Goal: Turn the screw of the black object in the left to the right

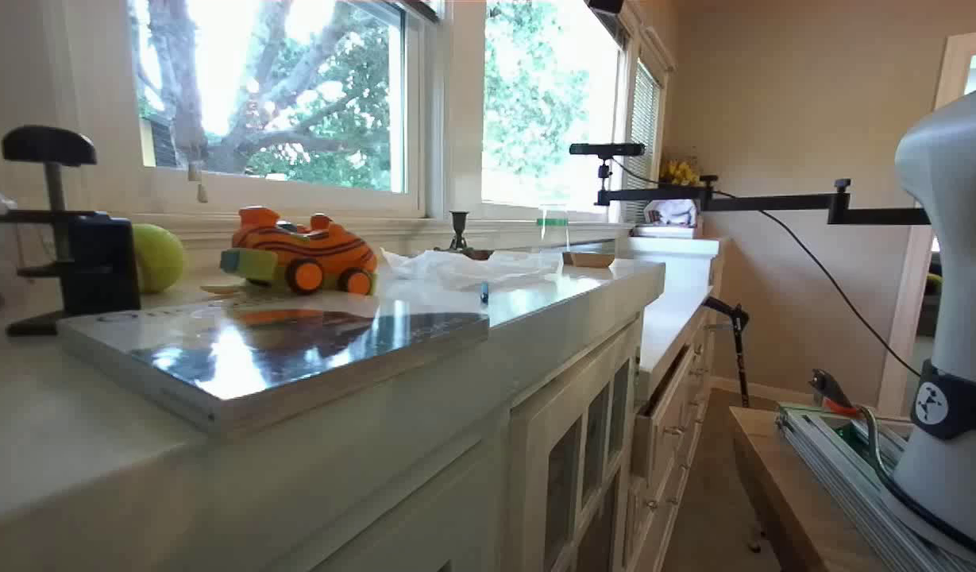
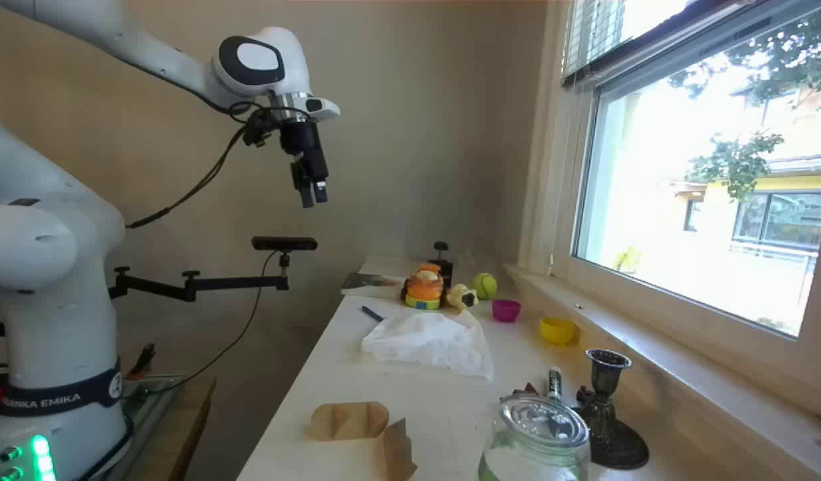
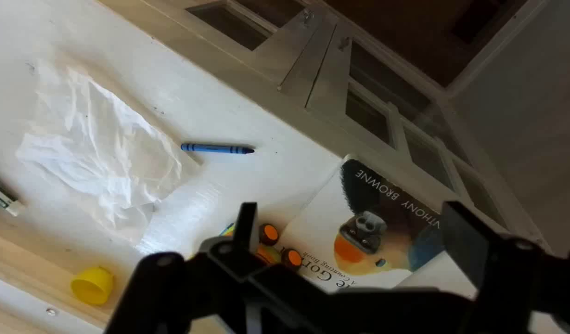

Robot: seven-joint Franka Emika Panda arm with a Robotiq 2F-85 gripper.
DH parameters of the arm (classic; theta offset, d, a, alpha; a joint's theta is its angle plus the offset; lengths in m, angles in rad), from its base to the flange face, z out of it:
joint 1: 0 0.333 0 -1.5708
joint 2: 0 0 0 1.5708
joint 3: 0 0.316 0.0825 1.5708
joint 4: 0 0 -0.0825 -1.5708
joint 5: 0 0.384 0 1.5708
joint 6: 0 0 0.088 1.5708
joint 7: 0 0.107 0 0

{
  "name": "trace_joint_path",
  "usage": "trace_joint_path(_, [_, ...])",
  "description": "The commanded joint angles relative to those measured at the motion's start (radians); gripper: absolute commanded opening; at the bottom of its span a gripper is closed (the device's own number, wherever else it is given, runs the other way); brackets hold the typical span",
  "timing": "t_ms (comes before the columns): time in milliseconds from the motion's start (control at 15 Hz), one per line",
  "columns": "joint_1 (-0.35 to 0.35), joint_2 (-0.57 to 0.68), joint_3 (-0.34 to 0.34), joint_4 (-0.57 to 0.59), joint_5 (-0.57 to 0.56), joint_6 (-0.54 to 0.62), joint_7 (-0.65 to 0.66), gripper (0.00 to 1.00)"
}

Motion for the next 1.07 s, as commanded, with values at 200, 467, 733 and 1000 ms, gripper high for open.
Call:
trace_joint_path(200, [0.016,0.005,-0.012,0.004,-0.011,-0.003,0.01,1.0])
trace_joint_path(467, [0.005,0.013,-0.018,-0.008,-0.043,0.063,-0.011,1.0])
trace_joint_path(733, [-0.007,0.065,-0.038,-0.004,-0.089,0.209,-0.041,1.0])
trace_joint_path(1000, [-0.004,0.132,-0.053,0.005,-0.119,0.359,-0.076,1.0])
